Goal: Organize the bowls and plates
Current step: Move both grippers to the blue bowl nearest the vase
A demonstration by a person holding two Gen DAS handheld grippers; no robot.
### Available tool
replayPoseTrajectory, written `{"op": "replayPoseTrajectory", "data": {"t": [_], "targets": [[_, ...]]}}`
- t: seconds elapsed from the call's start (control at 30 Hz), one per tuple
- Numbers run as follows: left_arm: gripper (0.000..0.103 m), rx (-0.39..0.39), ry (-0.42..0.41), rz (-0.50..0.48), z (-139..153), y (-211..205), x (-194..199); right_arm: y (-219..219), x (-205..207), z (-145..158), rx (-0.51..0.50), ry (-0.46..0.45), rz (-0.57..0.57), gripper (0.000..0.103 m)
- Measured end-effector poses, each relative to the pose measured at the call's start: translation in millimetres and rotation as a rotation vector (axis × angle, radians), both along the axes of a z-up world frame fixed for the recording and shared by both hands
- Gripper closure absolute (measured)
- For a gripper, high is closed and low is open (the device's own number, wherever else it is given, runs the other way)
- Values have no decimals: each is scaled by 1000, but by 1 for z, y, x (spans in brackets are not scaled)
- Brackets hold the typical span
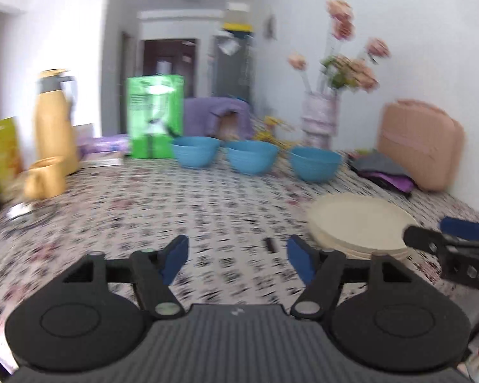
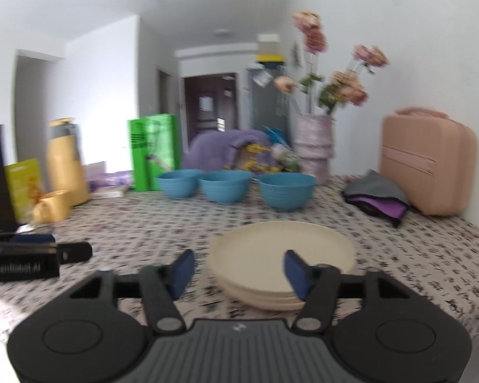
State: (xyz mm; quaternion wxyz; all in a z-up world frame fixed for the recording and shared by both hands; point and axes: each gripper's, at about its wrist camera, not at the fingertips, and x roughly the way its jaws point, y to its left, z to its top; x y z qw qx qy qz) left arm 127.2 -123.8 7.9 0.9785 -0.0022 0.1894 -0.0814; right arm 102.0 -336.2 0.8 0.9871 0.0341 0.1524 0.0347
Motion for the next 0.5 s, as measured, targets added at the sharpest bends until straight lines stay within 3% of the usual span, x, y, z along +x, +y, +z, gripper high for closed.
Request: {"op": "replayPoseTrajectory", "data": {"t": [0.1,0.23,0.5], "targets": [[16,-30,1,89,-6,23,-25,13,-19,-2,-19,-29,46,19],[5,-7,10,136,-14,40,-49,25,-39,-9,-15,-62,75,8],[0,-13,5,154,-20,52,-59,36,-40,-14,-6,-39,96,8]]}}
